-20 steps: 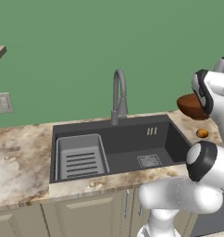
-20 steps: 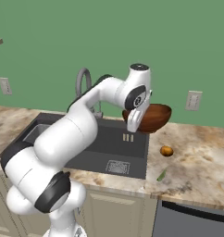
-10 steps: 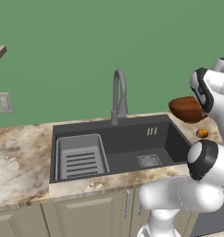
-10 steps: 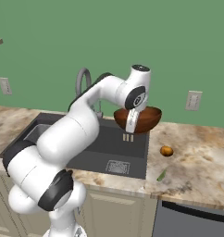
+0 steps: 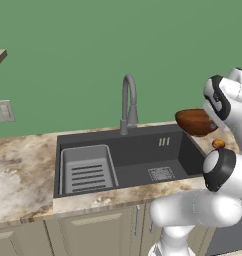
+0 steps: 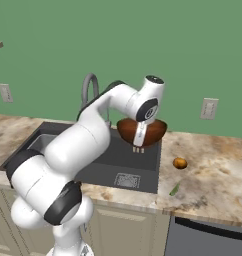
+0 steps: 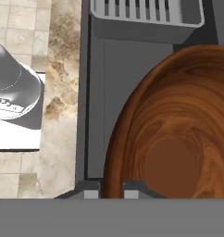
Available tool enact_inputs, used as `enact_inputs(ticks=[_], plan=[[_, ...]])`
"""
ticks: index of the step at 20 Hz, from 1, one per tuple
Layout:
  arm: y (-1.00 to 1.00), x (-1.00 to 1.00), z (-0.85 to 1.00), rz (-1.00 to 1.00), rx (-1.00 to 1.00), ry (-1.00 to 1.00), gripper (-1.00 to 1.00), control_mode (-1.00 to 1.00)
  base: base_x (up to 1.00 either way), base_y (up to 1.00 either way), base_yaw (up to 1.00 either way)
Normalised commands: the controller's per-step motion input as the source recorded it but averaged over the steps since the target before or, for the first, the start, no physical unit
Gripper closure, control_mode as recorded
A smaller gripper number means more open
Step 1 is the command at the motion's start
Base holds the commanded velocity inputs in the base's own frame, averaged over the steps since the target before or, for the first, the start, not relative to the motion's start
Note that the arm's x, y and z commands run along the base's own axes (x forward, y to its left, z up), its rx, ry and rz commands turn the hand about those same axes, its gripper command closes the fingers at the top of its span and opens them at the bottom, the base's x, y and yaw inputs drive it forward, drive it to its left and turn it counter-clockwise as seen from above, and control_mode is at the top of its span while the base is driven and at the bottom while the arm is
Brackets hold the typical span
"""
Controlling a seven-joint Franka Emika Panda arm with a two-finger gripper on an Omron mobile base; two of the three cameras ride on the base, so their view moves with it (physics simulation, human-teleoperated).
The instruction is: Remove the mango and lemon wedge from the sink. Then move the bowl and cup from the counter to the sink for washing.
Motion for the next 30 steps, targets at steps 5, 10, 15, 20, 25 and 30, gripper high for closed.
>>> enact_inputs(ticks=[5,10,15,20,25,30], plan=[[0.17,0.0,-0.19,0.05,0.06,0.0,1.0,-1.0,0.0,0.0,0.0],[0.14,0.03,-0.2,0.03,0.0,0.0,1.0,-1.0,0.0,0.0,0.0],[0.14,0.05,-0.24,0.0,0.0,0.0,1.0,-1.0,0.0,0.0,0.0],[0.16,0.05,-0.26,0.0,0.0,0.0,1.0,-1.0,0.0,0.0,0.0],[0.14,0.11,-0.27,0.0,0.0,0.0,1.0,-1.0,0.0,0.0,0.0],[0.1,0.14,-0.28,0.0,0.0,0.02,1.0,-1.0,0.0,0.0,0.0]])
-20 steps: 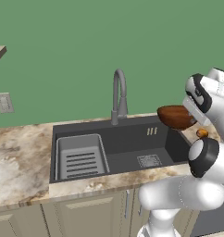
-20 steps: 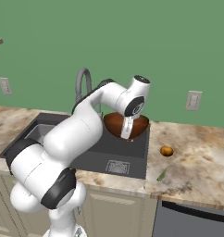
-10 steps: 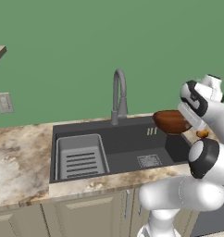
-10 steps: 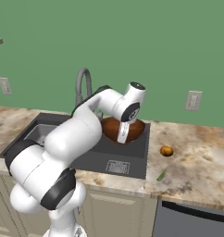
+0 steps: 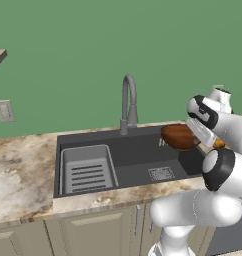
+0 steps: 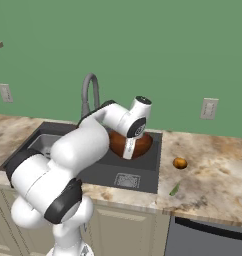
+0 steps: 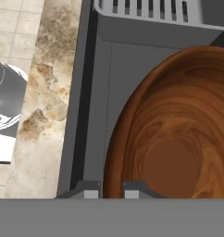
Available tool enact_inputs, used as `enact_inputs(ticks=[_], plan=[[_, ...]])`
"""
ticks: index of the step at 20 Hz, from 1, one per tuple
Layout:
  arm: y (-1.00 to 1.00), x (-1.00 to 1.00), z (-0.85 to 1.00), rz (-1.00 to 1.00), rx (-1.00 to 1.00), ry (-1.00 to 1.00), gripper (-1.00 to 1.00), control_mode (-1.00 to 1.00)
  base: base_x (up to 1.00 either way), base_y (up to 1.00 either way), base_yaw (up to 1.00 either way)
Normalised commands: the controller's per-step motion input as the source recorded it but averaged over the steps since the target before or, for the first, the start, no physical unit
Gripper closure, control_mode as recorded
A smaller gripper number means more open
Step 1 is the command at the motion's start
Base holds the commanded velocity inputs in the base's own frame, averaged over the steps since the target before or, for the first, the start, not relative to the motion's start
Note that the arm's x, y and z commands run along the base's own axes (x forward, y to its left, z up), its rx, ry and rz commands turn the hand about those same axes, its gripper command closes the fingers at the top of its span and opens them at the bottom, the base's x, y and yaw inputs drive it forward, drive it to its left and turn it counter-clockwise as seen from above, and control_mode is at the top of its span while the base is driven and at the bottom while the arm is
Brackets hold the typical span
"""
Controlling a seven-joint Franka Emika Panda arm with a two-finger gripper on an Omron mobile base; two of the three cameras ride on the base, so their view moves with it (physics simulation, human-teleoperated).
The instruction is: Remove the mango and lemon wedge from the sink. Then move the bowl and cup from the counter to the sink for washing.
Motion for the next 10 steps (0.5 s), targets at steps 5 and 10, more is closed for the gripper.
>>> enact_inputs(ticks=[5,10], plan=[[0.08,0.11,-0.29,0.0,0.0,0.02,1.0,-1.0,0.0,0.0,0.0],[0.05,0.09,-0.27,0.0,0.0,0.02,1.0,-1.0,0.0,0.0,0.0]])
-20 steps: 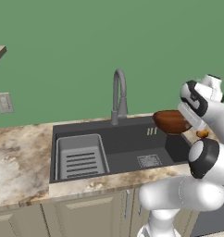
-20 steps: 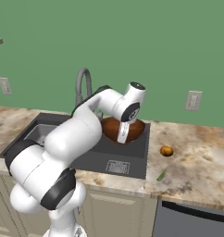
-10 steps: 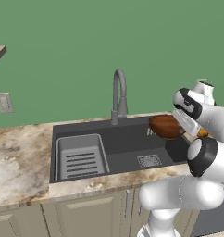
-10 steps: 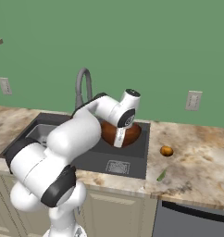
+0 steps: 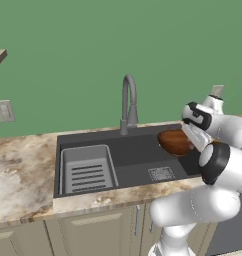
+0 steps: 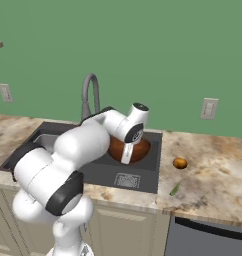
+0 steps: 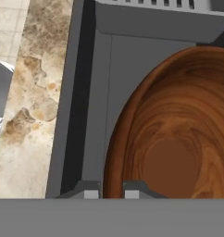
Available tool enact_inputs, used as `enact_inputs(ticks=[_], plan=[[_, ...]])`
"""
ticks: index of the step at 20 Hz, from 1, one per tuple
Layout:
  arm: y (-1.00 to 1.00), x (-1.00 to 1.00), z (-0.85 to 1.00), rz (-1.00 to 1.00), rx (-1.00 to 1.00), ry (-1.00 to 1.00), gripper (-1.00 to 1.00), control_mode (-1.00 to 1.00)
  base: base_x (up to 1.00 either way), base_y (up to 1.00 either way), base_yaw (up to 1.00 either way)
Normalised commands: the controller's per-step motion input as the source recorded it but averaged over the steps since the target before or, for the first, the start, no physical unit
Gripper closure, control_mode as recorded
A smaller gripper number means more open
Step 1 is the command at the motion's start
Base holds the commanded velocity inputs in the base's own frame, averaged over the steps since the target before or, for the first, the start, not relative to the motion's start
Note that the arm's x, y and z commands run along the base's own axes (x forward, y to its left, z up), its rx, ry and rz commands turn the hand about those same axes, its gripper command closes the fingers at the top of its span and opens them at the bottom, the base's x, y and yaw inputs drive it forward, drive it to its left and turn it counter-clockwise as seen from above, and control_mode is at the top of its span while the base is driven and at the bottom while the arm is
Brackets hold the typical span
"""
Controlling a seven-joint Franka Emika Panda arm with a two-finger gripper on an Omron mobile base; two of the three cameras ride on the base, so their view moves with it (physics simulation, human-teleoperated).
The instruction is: Remove the mango and lemon wedge from the sink. Then move the bowl and cup from the counter to the sink for washing.
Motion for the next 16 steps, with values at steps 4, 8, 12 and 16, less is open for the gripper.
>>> enact_inputs(ticks=[4,8,12,16], plan=[[0.0,0.18,-0.23,0.0,0.0,0.01,1.0,-1.0,0.0,0.0,0.0],[0.0,0.13,-0.24,0.0,0.0,0.03,1.0,-1.0,0.0,0.0,0.0],[0.0,0.05,-0.25,0.0,0.0,0.05,1.0,-1.0,0.0,0.0,0.0],[0.0,0.07,-0.23,0.0,0.0,0.05,1.0,-1.0,0.0,0.0,0.0]])
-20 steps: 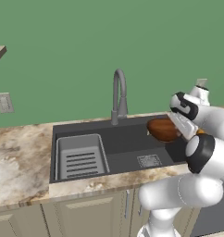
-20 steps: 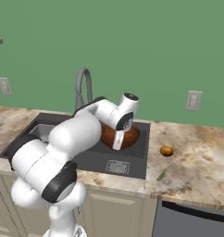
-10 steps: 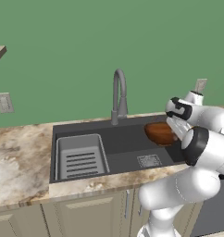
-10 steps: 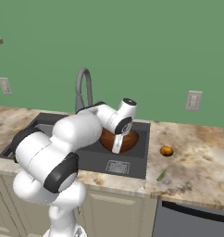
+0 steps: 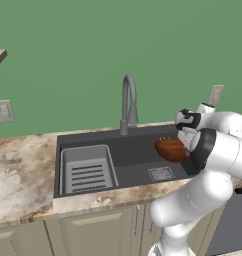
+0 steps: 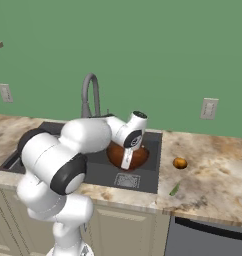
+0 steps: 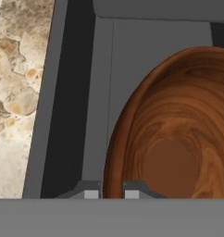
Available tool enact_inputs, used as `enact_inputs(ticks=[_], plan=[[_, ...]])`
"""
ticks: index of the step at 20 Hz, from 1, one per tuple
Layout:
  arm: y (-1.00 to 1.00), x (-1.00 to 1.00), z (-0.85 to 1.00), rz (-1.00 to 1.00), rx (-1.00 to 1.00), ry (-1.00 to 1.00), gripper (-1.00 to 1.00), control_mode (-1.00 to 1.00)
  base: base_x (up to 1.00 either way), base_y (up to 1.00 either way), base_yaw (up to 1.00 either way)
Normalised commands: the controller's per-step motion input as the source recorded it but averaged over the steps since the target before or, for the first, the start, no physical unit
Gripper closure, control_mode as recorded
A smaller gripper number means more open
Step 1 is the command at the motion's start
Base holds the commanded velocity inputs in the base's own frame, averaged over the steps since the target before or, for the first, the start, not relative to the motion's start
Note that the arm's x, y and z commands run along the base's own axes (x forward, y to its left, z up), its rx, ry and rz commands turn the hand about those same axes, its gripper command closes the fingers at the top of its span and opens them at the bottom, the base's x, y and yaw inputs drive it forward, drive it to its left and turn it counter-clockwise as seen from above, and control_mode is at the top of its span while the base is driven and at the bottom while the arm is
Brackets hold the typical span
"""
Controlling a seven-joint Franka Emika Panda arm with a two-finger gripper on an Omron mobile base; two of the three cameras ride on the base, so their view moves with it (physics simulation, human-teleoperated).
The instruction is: Remove the mango and lemon wedge from the sink. Then move the bowl and cup from the counter to the sink for washing.
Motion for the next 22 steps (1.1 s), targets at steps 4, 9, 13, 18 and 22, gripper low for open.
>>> enact_inputs(ticks=[4,9,13,18,22], plan=[[0.0,0.08,-0.21,0.0,0.0,0.03,1.0,-1.0,0.0,0.0,0.0],[0.0,0.05,-0.22,0.0,0.0,0.01,1.0,-1.0,0.0,0.0,0.0],[0.0,0.07,-0.21,0.0,0.0,0.0,1.0,-1.0,0.0,0.0,0.0],[0.0,0.06,-0.21,0.0,0.0,0.0,1.0,-1.0,0.0,0.0,0.0],[0.0,0.05,-0.21,0.0,0.0,0.0,1.0,-1.0,0.0,0.0,0.0]])
